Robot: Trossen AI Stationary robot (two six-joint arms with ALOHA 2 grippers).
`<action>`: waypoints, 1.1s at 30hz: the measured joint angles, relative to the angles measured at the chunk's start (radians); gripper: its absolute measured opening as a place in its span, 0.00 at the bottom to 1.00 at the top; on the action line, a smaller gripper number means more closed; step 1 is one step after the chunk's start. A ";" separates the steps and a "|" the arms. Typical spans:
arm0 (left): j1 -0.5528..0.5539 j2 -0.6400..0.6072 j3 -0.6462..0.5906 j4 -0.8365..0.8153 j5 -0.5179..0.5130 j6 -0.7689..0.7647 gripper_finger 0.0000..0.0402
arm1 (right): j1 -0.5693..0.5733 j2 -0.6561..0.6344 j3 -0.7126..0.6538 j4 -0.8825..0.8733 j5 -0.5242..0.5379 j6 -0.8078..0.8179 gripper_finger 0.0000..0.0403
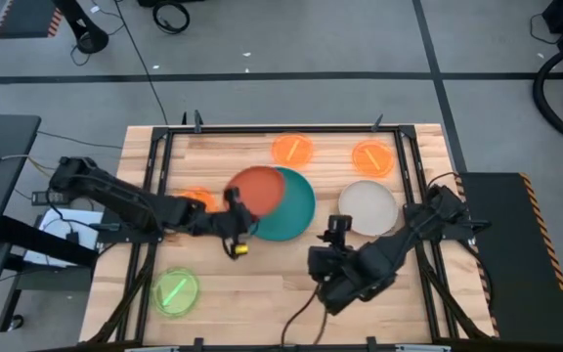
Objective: Stack plastic plates
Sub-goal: Stack the orange plate on top of the green plate
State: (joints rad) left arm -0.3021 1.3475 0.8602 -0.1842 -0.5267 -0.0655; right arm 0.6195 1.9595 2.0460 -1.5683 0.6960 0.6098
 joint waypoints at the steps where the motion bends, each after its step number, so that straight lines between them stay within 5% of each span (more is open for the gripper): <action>1: -0.016 0.027 0.000 0.042 -0.001 0.038 0.04 | 0.007 -0.013 -0.014 -0.004 0.013 0.012 0.48; 17: 0.062 0.426 0.085 0.280 -0.049 0.183 0.04 | -0.015 -0.097 -0.240 -0.001 0.064 0.153 0.48; 33: 0.103 0.472 0.109 0.262 0.043 0.071 0.17 | -0.120 -0.097 -0.467 0.073 -0.139 0.256 0.53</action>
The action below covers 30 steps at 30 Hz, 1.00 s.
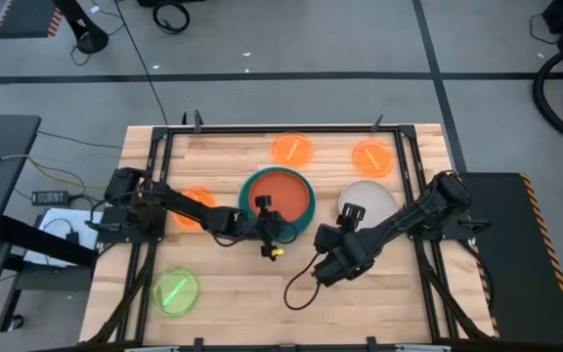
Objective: Stack plastic plates
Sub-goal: Stack the orange plate on top of the green plate, then stack the white plate on top of the orange plate
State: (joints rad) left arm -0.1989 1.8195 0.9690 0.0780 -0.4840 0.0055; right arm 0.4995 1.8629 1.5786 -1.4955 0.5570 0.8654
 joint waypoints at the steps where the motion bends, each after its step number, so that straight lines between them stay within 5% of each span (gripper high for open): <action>1: 0.001 -0.006 -0.001 -0.010 0.000 0.001 0.20 | -0.007 0.000 -0.012 0.009 -0.017 0.000 0.53; 8: -0.009 -0.117 0.030 -0.142 0.005 -0.021 0.42 | -0.067 0.000 -0.107 0.011 -0.117 0.026 0.55; 14: -0.095 -0.357 0.041 -0.346 0.049 -0.105 0.48 | -0.109 -0.002 -0.245 0.083 -0.215 0.064 0.54; 21: -0.281 -0.572 -0.079 -0.207 0.064 -0.129 0.46 | -0.194 -0.007 -0.365 0.260 -0.258 0.109 0.54; 30: -0.414 -0.616 -0.163 -0.074 0.068 -0.125 0.46 | -0.315 -0.007 -0.455 0.381 -0.311 0.127 0.48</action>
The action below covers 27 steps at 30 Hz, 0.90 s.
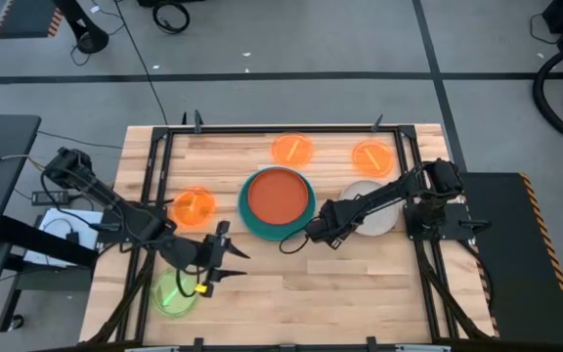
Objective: Stack plastic plates
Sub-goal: Stack the white plate on top of the orange plate
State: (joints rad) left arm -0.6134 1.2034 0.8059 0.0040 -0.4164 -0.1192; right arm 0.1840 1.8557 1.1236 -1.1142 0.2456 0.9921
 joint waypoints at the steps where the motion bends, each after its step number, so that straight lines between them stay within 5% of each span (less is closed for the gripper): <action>1: -0.005 0.000 0.000 0.001 0.000 0.000 0.46 | -0.005 0.000 -0.010 0.002 -0.014 -0.002 0.46; 11: 0.004 0.000 0.000 0.005 -0.001 0.010 0.46 | 0.040 0.001 -0.010 -0.023 -0.083 -0.012 0.05; 17: 0.003 -0.001 0.001 -0.021 -0.003 -0.005 0.46 | 0.180 0.002 0.203 -0.304 0.000 -0.023 0.04; 22: -0.011 -0.002 0.001 -0.137 -0.001 -0.097 0.46 | 0.274 0.001 0.403 -0.300 0.228 -0.432 0.03; 27: -0.066 -0.009 0.001 -0.289 0.000 -0.256 0.46 | 0.276 0.001 0.445 0.004 0.320 -1.029 0.03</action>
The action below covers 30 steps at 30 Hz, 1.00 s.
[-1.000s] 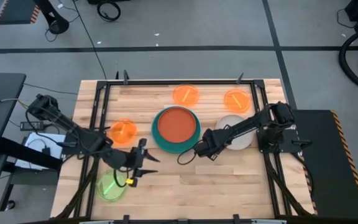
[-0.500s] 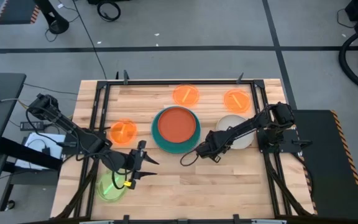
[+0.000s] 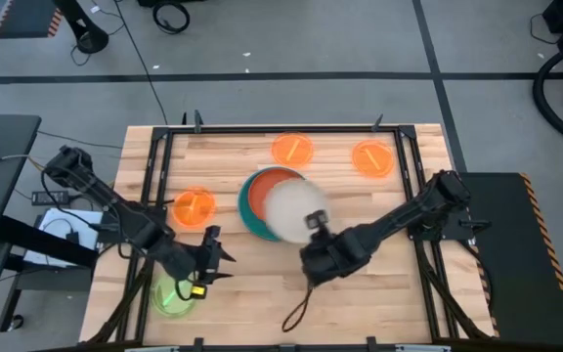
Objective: Stack plastic plates
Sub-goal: Stack the white plate on top of the orange plate
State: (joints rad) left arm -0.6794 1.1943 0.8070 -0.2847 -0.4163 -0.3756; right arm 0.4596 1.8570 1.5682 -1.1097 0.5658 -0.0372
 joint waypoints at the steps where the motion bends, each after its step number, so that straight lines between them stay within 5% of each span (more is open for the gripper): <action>1: -0.014 -0.004 0.000 -0.031 0.000 -0.038 0.46 | -0.013 0.005 0.000 0.067 -0.008 -0.087 0.03; 5: -0.075 -0.035 0.000 -0.160 -0.001 -0.212 0.46 | -0.094 0.043 0.000 0.213 -0.009 -0.231 0.03; 16: -0.121 -0.083 0.000 -0.639 -0.037 -0.669 0.46 | -0.277 0.182 -0.001 0.230 -0.068 -0.280 0.03; 25: 0.004 -0.082 0.000 -0.716 0.007 -0.707 0.46 | -0.311 0.212 0.000 0.270 -0.156 -0.323 0.10; 30: -0.002 -0.082 0.000 -0.697 0.059 -0.686 0.46 | -0.310 0.219 -0.001 0.265 -0.088 -0.322 0.16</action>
State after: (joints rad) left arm -0.6819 1.1122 0.8066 -0.9817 -0.3577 -1.0619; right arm 0.1497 2.0757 1.5677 -0.8452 0.4776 -0.3595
